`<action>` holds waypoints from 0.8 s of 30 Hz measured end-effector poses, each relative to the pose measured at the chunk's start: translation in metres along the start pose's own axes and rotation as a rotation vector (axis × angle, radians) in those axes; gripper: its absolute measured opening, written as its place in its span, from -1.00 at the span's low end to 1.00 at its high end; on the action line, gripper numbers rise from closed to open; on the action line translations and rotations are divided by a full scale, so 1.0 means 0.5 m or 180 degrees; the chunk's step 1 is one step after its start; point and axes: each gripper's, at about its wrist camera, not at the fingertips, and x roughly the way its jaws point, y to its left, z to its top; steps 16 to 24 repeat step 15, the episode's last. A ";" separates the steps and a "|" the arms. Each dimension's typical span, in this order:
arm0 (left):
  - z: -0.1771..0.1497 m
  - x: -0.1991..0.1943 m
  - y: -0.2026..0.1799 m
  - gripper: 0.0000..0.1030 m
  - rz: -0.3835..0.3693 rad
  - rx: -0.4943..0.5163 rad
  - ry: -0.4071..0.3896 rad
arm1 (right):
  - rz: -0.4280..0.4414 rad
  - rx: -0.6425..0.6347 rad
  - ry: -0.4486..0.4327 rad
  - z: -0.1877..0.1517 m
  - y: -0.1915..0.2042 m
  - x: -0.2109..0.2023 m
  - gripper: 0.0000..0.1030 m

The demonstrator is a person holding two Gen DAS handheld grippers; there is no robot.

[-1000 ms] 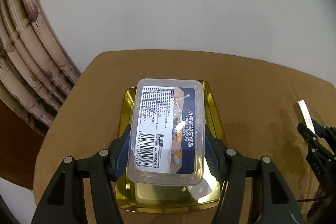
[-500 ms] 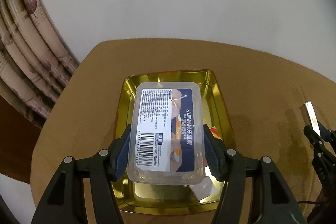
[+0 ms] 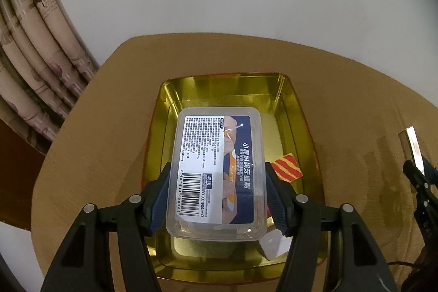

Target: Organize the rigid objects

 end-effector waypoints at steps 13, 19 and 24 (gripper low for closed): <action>-0.019 0.034 0.011 0.14 -0.0102 0.0000 0.0132 | -0.0001 -0.0124 -0.0033 0.010 0.030 -0.021 -0.41; -0.019 0.034 0.010 0.16 -0.0050 0.0040 0.0108 | 0.0001 -0.0131 -0.0029 0.010 0.033 -0.024 -0.41; -0.019 0.034 0.010 0.16 -0.0050 0.0040 0.0108 | 0.0001 -0.0131 -0.0029 0.010 0.033 -0.024 -0.41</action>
